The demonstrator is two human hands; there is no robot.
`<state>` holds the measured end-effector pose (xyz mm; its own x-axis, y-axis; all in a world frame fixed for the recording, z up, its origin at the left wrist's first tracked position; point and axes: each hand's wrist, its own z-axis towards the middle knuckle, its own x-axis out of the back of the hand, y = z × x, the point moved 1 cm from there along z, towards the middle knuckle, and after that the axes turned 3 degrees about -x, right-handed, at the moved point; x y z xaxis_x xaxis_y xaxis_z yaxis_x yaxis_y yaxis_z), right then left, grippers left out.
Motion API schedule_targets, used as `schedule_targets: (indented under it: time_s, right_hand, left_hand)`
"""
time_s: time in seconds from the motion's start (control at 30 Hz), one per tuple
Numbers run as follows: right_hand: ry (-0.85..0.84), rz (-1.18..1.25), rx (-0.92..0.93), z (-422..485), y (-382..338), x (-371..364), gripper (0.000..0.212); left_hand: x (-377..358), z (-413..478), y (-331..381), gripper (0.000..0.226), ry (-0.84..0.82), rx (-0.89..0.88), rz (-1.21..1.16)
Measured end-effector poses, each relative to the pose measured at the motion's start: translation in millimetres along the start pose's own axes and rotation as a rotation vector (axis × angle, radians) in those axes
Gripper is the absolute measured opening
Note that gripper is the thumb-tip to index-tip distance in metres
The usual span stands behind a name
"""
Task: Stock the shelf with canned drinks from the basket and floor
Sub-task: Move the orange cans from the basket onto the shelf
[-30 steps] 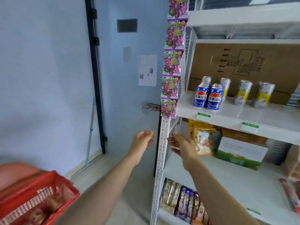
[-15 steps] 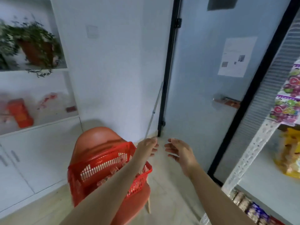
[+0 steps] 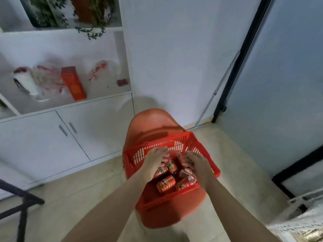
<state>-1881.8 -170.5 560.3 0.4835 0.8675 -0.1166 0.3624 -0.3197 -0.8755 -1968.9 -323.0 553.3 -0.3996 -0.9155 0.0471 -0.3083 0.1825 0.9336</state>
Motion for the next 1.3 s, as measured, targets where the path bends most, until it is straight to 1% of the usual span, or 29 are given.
schedule_targets:
  time_s: [0.1,0.27,0.37,0.47,0.6,0.67,0.77,0.8,0.9,0.97,1.03,1.1,1.13,1.23,1.3]
  right_hand:
    - [-0.043,-0.078,-0.055,40.1,7.5,-8.0,0.021]
    - [-0.110,-0.239,-0.147,114.1,23.9,-17.9,0.025]
    - [-0.145,-0.338,-0.223,157.4,36.0,-20.7,0.021]
    - [-0.190,-0.409,-0.310,198.2,53.3,-19.2,0.021]
    - [-0.230,-0.498,-0.382,247.2,87.3,-19.2,0.019]
    - [-0.245,-0.536,-0.412,264.7,107.5,-19.3,0.024]
    - [-0.258,-0.601,-0.447,286.6,137.2,-20.1,0.045]
    - [-0.269,-0.618,-0.454,293.7,146.2,-21.3,0.049]
    - [-0.295,-0.683,-0.491,311.9,165.9,-27.2,0.052]
    - [-0.311,-0.704,-0.514,321.0,178.7,-31.7,0.059]
    - [-0.296,-0.701,-0.508,327.6,190.2,-35.8,0.068]
    - [-0.276,-0.710,-0.509,331.5,197.2,-40.0,0.063]
    - [-0.275,-0.715,-0.512,333.9,201.4,-41.6,0.059]
    - [-0.283,-0.703,-0.535,336.3,205.1,-46.3,0.048]
    - [-0.273,-0.681,-0.558,334.0,205.2,-49.5,0.042]
  left_hand:
    - [8.9,31.1,-22.4,0.024,0.060,0.066,0.003]
    - [17.8,80.4,-56.9,0.023,0.192,0.177,0.004]
    - [23.4,112.1,-80.6,0.020,0.259,0.266,0.062]
    - [24.1,140.6,-105.5,0.021,0.308,0.348,0.101]
    - [23.6,171.9,-146.3,0.024,0.360,0.448,0.074]
    - [21.6,185.0,-174.5,0.027,0.371,0.512,0.054]
    - [15.8,202.0,-211.7,0.039,0.382,0.608,-0.009]
    - [13.9,207.1,-220.2,0.041,0.380,0.625,-0.030]
    - [9.6,220.7,-242.5,0.036,0.372,0.657,-0.049]
    - [6.0,226.3,-256.8,0.035,0.365,0.682,-0.066]
    - [1.8,230.4,-269.7,0.041,0.386,0.697,-0.080]
    - [-1.4,232.5,-284.1,0.053,0.441,0.707,-0.068]
    - [-2.3,233.4,-289.8,0.055,0.473,0.709,-0.077]
    - [-5.2,232.5,-290.1,0.044,0.559,0.716,-0.146]
    - [-6.0,228.6,-287.7,0.044,0.597,0.722,-0.179]
